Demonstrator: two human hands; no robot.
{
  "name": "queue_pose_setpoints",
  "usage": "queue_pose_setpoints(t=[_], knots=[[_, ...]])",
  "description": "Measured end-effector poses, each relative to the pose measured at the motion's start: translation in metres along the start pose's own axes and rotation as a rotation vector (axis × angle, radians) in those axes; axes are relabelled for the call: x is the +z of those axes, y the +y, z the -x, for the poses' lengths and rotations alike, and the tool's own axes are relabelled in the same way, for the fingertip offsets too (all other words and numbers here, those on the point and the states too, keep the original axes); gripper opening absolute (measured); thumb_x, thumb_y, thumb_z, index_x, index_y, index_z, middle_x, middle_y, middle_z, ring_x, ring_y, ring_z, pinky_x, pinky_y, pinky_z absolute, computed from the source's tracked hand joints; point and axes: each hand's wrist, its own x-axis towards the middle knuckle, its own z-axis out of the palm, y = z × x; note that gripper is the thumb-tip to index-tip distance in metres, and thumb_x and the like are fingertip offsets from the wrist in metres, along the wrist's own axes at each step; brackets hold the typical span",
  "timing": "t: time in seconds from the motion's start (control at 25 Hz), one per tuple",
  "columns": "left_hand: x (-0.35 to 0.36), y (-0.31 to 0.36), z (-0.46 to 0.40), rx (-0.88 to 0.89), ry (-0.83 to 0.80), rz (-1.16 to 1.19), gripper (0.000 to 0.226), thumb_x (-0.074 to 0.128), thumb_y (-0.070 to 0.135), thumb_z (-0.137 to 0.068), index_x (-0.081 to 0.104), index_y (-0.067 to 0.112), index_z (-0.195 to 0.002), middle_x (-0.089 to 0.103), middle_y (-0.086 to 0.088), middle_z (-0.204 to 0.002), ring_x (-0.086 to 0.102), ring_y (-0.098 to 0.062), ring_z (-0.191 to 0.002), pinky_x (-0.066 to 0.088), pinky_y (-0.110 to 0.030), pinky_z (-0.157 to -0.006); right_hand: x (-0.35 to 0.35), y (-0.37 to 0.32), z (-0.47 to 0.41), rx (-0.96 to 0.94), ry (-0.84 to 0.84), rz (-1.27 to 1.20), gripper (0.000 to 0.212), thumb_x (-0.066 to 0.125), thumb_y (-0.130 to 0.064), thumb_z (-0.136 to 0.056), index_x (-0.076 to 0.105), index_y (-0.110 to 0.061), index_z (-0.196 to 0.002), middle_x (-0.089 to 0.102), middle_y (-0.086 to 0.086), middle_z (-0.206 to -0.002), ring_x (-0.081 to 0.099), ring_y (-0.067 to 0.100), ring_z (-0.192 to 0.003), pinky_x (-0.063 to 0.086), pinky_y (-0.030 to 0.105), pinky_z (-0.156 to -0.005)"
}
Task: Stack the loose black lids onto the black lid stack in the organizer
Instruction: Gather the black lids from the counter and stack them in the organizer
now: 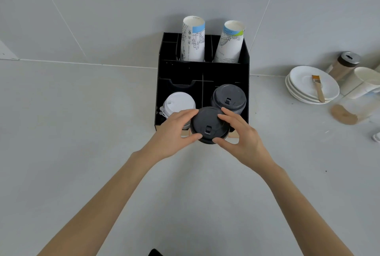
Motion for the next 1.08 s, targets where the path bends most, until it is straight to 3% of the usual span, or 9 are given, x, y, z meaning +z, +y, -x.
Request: queue_pose_setpoints(t=[0.08, 0.52, 0.72, 1.08], knots=[[-0.002, 0.006, -0.012, 0.015, 0.003, -0.015, 0.058, 0.061, 0.027, -0.081, 0.035, 0.019, -0.132, 0.042, 0.0, -0.14, 0.037, -0.017, -0.128, 0.033, -0.035, -0.107, -0.008, 0.002, -0.007, 0.007, 0.037, 0.009, 0.054, 0.07, -0.019, -0.075, 0.047, -0.019, -0.124, 0.04, -0.004, -0.142, 0.038, 0.004, -0.122, 0.024, -0.011, -0.087], [0.003, 0.024, -0.075, 0.053, -0.009, -0.048, 0.055, 0.06, 0.025, -0.081, 0.037, 0.016, -0.131, 0.038, -0.003, -0.144, 0.035, -0.021, -0.131, 0.034, -0.039, -0.108, -0.037, 0.02, -0.045, 0.051, 0.125, 0.022, 0.053, 0.069, -0.017, -0.076, 0.047, -0.015, -0.124, 0.04, 0.001, -0.142, 0.04, 0.006, -0.12, 0.019, -0.014, -0.084], [0.008, 0.021, -0.097, 0.054, -0.029, -0.044, 0.055, 0.06, 0.023, -0.082, 0.037, 0.015, -0.131, 0.037, -0.005, -0.144, 0.036, -0.023, -0.13, 0.036, -0.044, -0.107, -0.039, 0.029, -0.058, 0.088, 0.134, 0.025, 0.052, 0.067, -0.017, -0.077, 0.046, -0.014, -0.125, 0.039, 0.003, -0.143, 0.04, 0.016, -0.127, 0.02, 0.002, -0.091], [0.018, 0.015, -0.109, 0.033, -0.034, -0.006, 0.053, 0.06, 0.024, -0.082, 0.039, 0.016, -0.13, 0.038, -0.006, -0.144, 0.035, -0.021, -0.132, 0.033, -0.047, -0.109, -0.038, 0.038, -0.064, 0.132, 0.126, 0.005, 0.052, 0.065, -0.018, -0.079, 0.044, -0.013, -0.126, 0.039, 0.002, -0.143, 0.039, 0.016, -0.128, 0.023, 0.006, -0.093]])
